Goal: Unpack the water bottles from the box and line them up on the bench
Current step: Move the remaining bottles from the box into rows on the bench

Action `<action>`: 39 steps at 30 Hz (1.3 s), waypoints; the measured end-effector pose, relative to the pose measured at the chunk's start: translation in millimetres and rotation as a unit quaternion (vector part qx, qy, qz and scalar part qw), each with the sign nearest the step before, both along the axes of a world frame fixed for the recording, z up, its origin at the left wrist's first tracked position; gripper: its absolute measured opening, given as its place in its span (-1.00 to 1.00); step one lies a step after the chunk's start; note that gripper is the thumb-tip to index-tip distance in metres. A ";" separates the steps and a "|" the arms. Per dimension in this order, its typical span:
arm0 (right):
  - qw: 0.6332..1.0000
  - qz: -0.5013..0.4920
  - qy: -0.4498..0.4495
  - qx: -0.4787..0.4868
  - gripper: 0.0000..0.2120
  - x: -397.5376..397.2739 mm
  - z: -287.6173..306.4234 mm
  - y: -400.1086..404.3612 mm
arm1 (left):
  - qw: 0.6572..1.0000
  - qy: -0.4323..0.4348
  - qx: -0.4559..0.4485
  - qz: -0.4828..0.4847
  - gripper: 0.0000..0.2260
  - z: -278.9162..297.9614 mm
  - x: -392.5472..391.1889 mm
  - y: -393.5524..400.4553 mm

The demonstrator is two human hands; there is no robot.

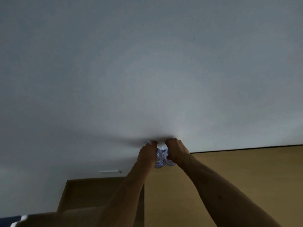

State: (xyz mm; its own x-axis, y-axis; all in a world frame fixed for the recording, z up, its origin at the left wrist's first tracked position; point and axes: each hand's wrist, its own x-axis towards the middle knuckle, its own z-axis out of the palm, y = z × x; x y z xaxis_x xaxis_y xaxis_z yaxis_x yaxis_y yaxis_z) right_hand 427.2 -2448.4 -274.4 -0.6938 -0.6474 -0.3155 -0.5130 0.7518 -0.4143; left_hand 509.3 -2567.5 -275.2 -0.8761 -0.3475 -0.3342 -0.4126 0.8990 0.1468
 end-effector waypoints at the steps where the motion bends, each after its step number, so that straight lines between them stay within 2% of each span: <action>1: 1.000 -0.005 0.000 -0.003 -0.86 0.8 -0.3 -0.9 | 1.000 0.000 -0.005 -0.003 -0.72 0.4 0.5 -0.7; 7: 1.000 0.006 0.003 0.020 -0.80 -3.1 10.7 2.3 | 0.999 -0.006 -0.028 -0.022 -0.70 2.0 4.1 -1.1; 12: 0.999 0.015 0.017 0.043 -0.64 -14.7 40.7 20.3 | 0.996 0.034 -0.079 -0.019 -0.71 15.7 -6.7 2.5; 16: 0.996 -0.028 0.055 0.061 -0.71 -22.5 70.7 46.1 | 0.994 0.060 -0.083 -0.024 -0.88 42.1 -22.8 22.2; 20: 0.990 -0.074 0.096 0.065 -0.75 -24.4 103.1 78.7 | 0.991 0.074 -0.078 -0.082 -0.87 74.5 -39.9 58.1; 24: 0.981 -0.103 0.157 0.049 -0.78 -29.9 138.3 122.5 | 0.976 0.139 -0.099 -0.138 -0.88 110.6 -60.5 101.8; 30: 0.960 -0.157 0.224 0.061 -0.82 -46.2 193.1 245.0 | 0.942 0.217 -0.141 -0.214 -0.77 157.1 -102.2 196.3; 39: 0.895 -0.363 0.226 0.124 -0.81 -24.9 246.9 515.0 | 0.913 0.238 -0.126 -0.306 -0.67 199.5 -135.2 426.8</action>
State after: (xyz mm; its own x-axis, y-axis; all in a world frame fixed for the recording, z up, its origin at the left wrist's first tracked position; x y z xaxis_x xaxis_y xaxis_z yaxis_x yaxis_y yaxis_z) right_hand 402.3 -1933.4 -27.6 -0.9965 0.0771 0.0326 0.0750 0.9953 -0.0620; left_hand 374.1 -2140.8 -75.7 -0.9572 0.2424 0.1580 0.2348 0.9698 -0.0653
